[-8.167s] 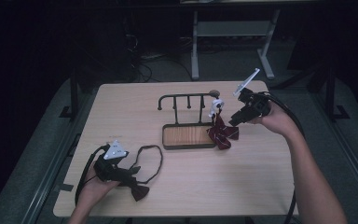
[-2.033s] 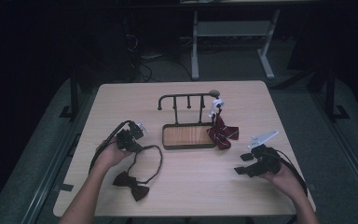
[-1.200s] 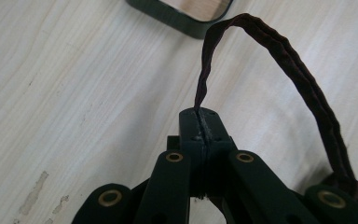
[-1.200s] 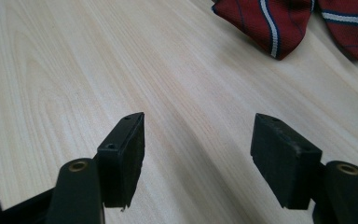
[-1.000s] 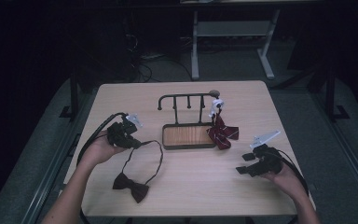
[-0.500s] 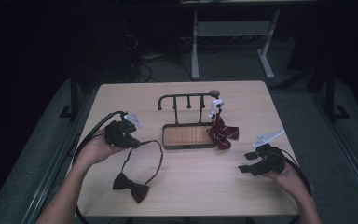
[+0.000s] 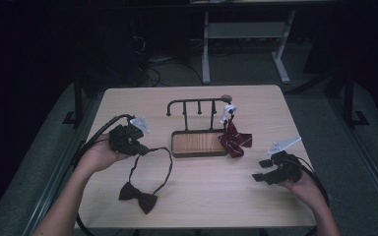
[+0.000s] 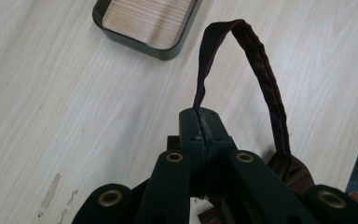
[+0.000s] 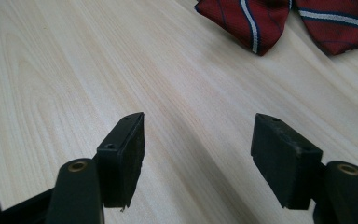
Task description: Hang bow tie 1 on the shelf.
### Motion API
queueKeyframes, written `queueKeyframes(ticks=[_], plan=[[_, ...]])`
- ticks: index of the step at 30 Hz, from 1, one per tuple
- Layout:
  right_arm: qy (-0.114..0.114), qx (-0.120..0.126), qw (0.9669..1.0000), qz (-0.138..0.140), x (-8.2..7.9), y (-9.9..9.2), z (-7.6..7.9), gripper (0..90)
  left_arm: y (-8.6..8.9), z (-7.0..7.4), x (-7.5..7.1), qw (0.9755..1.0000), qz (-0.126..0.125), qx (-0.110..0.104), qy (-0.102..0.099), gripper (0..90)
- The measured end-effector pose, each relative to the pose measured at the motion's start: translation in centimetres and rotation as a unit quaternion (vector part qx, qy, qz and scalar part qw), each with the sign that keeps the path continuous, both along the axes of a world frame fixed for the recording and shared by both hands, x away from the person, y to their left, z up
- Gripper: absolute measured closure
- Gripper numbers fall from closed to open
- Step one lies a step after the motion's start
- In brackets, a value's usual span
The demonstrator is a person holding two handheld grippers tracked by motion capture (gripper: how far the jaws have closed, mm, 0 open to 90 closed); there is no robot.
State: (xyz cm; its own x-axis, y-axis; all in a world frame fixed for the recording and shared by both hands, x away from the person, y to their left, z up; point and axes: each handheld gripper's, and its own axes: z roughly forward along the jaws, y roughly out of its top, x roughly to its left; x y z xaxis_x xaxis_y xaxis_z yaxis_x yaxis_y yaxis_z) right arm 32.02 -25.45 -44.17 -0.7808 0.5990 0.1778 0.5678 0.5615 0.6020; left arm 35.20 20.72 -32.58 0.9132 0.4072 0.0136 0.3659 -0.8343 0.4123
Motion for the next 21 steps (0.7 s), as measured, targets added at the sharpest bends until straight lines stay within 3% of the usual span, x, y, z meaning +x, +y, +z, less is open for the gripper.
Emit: queueKeyframes(ticks=[21], plan=[[-0.003, 0.001, 1.0000, -0.002, 0.0, -0.1, 0.1, 34.8, -0.8, 2.2, -0.6, 0.9996, -0.025, 0.001, -0.010, 89.8]])
